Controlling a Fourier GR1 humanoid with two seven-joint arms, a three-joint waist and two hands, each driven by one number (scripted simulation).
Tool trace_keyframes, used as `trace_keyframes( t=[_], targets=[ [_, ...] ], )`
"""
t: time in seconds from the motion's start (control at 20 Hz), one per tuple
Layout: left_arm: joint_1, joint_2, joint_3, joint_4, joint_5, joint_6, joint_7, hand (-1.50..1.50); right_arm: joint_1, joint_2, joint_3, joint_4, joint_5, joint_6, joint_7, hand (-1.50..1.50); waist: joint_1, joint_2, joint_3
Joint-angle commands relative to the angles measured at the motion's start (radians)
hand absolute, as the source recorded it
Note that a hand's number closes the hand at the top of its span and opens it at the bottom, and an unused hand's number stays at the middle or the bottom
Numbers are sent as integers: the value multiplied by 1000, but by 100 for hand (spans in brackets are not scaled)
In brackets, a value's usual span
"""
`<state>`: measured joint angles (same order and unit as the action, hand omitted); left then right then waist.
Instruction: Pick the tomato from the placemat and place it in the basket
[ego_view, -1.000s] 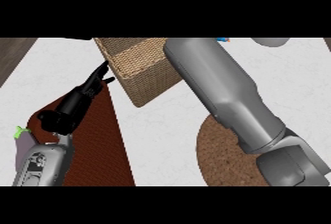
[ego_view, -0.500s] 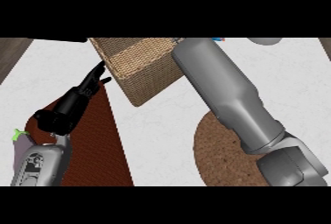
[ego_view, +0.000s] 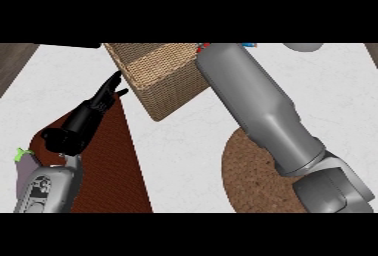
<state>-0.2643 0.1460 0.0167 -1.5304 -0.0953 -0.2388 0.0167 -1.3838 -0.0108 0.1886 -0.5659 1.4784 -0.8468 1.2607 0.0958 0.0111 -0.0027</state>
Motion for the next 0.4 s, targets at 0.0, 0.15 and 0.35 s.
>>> trace_keyframes(
  t=[0.0, 0.15, 0.35],
  targets=[
    [10, -3, 1, 8, -3, 5, -2, 0, -43, 10, -33, -26, 24, -120, 227, -150, -7, 2, 0],
    [32, 16, 19, 1, 13, -12, -17, 0, -22, 10, -86, -84, 29, -154, 227, -150, -25, -11, 1],
    [17, -17, 2, 8, -7, 22, 7, 0, -19, 10, -139, -154, 2, -155, 228, -150, -43, -18, 1]
  ],
)
